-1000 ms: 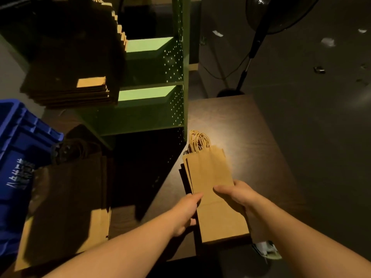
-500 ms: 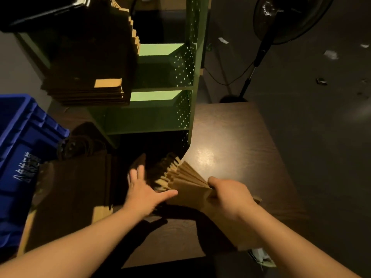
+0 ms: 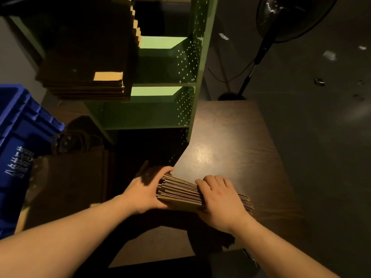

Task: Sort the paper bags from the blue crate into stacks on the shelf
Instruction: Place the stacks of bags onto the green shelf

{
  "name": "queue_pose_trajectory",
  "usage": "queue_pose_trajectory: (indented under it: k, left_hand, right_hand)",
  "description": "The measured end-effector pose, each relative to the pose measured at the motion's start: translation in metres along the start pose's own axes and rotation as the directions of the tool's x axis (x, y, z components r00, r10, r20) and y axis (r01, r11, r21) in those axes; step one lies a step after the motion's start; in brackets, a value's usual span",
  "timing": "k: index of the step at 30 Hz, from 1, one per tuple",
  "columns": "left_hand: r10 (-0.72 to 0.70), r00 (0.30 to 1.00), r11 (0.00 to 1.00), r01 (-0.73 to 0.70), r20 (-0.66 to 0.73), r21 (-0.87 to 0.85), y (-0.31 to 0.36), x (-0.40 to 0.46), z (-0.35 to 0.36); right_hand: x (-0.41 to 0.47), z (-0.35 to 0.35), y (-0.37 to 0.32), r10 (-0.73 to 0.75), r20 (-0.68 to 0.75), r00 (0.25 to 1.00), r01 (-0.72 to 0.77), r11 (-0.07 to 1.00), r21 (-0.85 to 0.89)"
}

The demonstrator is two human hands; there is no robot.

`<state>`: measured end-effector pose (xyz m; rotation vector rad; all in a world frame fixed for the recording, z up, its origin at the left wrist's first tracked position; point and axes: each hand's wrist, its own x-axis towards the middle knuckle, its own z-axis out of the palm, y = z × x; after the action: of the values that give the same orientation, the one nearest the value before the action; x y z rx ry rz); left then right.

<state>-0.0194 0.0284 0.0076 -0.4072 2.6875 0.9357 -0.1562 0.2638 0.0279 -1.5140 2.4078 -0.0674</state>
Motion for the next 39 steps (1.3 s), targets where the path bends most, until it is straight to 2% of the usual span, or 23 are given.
queue_pose_trajectory:
  k: [3,6,8,11,14,16,20,21,23,25,26,29,31,33,35,37,39]
  left_hand:
    - [-0.008,1.000,1.000,0.008,-0.003,0.003,-0.005,0.000,0.004]
    - [-0.002,1.000,1.000,0.002,0.018,-0.011,-0.011,0.000,0.003]
    - [0.033,0.998,0.999,-0.033,0.046,0.001,-0.014,0.002,-0.001]
    - [0.082,0.993,0.997,-0.082,0.081,-0.013,-0.014,0.005,-0.004]
    - [0.067,0.995,0.998,-0.065,0.080,-0.023,-0.014,0.004,0.004]
    - [0.051,0.997,0.998,-0.049,0.052,-0.036,-0.015,0.002,0.011]
    - [0.091,0.995,0.995,-0.090,0.029,-0.040,-0.015,-0.002,0.014]
    - [0.096,0.995,0.994,-0.095,0.015,-0.047,-0.016,-0.002,0.015]
    - [0.090,0.996,0.994,-0.090,-0.013,-0.054,-0.017,0.000,0.016]
    - [0.080,0.997,0.995,-0.080,-0.004,-0.055,-0.015,0.001,0.015]
    - [0.063,0.998,0.996,-0.062,0.012,-0.065,-0.014,0.000,0.016]
    - [0.016,0.997,0.993,-0.007,0.076,-0.120,-0.008,-0.003,0.020]
    - [0.032,0.999,0.995,-0.028,0.035,-0.101,-0.007,-0.002,0.022]
    - [0.037,0.999,0.997,-0.038,-0.025,-0.065,-0.013,0.002,0.021]
    - [0.040,0.999,0.997,-0.042,-0.036,-0.070,-0.017,0.007,0.019]
    - [0.051,0.998,0.996,-0.055,-0.049,-0.074,-0.019,0.009,0.021]
    - [0.055,0.996,0.996,-0.059,-0.073,-0.064,-0.018,0.006,0.022]
  right_hand:
    - [-0.018,-0.005,0.020,0.086,0.028,0.996,-0.088,0.994,0.065]
    - [-0.045,-0.007,0.048,0.155,0.021,0.988,-0.156,0.958,0.240]
    - [-0.064,-0.004,0.064,0.187,0.047,0.981,-0.189,0.883,0.430]
    - [-0.081,0.012,0.071,0.260,0.076,0.963,-0.241,0.697,0.676]
    - [-0.077,0.028,0.065,0.333,0.038,0.942,-0.234,0.571,0.787]
    - [-0.073,0.032,0.063,0.379,0.006,0.925,-0.230,0.548,0.804]
    - [-0.071,0.033,0.062,0.380,-0.018,0.925,-0.225,0.584,0.780]
    - [-0.070,0.030,0.065,0.355,-0.025,0.934,-0.218,0.626,0.749]
    - [-0.067,0.020,0.073,0.262,-0.008,0.965,-0.204,0.774,0.600]
    - [-0.064,0.014,0.078,0.193,0.010,0.981,-0.168,0.826,0.538]
    - [-0.064,0.015,0.075,0.213,-0.015,0.977,-0.164,0.792,0.588]
    - [-0.066,0.030,0.055,0.362,-0.088,0.928,-0.160,0.601,0.783]
    - [-0.063,0.035,0.052,0.368,-0.106,0.924,-0.149,0.600,0.786]
    - [-0.057,0.022,0.061,0.302,-0.077,0.950,-0.168,0.705,0.689]
    - [-0.050,0.002,0.068,0.254,0.041,0.966,-0.236,0.814,0.531]
    - [-0.040,-0.010,0.063,0.265,0.123,0.956,-0.289,0.919,0.268]
    - [-0.028,-0.012,0.041,0.286,0.133,0.949,-0.289,0.957,0.007]
